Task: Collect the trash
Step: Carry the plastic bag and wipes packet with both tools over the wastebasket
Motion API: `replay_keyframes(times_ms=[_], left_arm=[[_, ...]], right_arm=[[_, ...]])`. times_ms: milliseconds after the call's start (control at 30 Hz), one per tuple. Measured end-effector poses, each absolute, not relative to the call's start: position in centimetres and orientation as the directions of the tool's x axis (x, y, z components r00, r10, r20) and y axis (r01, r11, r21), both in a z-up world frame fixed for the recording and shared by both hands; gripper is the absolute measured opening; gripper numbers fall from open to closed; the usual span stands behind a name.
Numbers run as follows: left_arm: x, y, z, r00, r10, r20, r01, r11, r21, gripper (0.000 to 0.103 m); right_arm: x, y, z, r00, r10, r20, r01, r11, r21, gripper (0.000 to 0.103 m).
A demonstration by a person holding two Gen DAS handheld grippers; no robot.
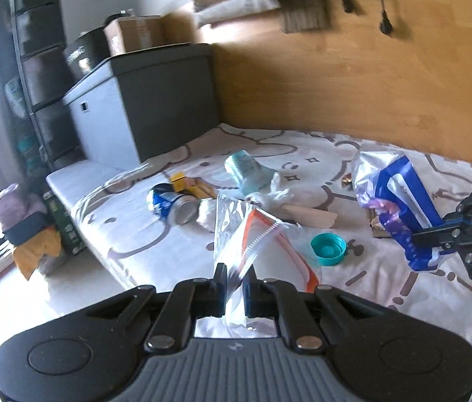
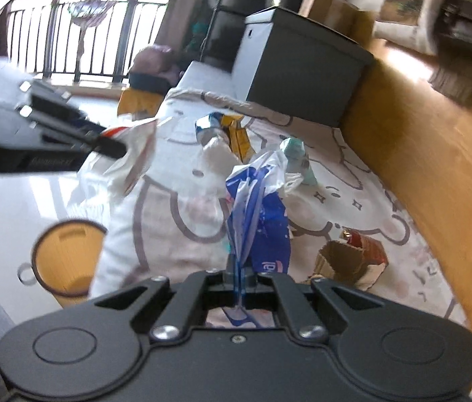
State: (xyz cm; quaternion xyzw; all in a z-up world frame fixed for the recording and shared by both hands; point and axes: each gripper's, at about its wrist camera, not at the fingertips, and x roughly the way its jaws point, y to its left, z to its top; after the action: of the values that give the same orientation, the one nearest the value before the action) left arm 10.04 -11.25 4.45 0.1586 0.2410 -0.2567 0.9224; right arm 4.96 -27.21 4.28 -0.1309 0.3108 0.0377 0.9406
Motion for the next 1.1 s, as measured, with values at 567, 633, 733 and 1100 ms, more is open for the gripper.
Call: replay_keyframes(times_ms=[567,633,733,1100], left_arm=[[8.0,-2.9,6.7,0.804,-0.293,-0.517,0.38,0.922,0.069,0.01],[8.0,-1.8,6.7,0.808,-0.273,-0.521,0.358,0.931,0.067,0.01],[8.2,0.0,6.3,0.811,-0.242,-0.533,0.321,0.945,0.059,0.01],[9.8,6.0,4.5,0.815,-0.127,-0.565,0.184,0.982,0.044,0.01]], right_arm=[[6.7,-21.8,6.1,0.813,0.098,-0.573,-0.158,0.986,-0.056,0.001],[7.3,-20.9,5.9,0.811,0.118,-0.573,-0.175,0.983,-0.046,0.001],[8.2,-19.2,5.4,0.804,0.146,-0.576,-0.203,0.979,-0.035,0.001],[12.1,-13.3,3.8,0.772,0.217,-0.597,-0.301,0.953,-0.044,0.001]])
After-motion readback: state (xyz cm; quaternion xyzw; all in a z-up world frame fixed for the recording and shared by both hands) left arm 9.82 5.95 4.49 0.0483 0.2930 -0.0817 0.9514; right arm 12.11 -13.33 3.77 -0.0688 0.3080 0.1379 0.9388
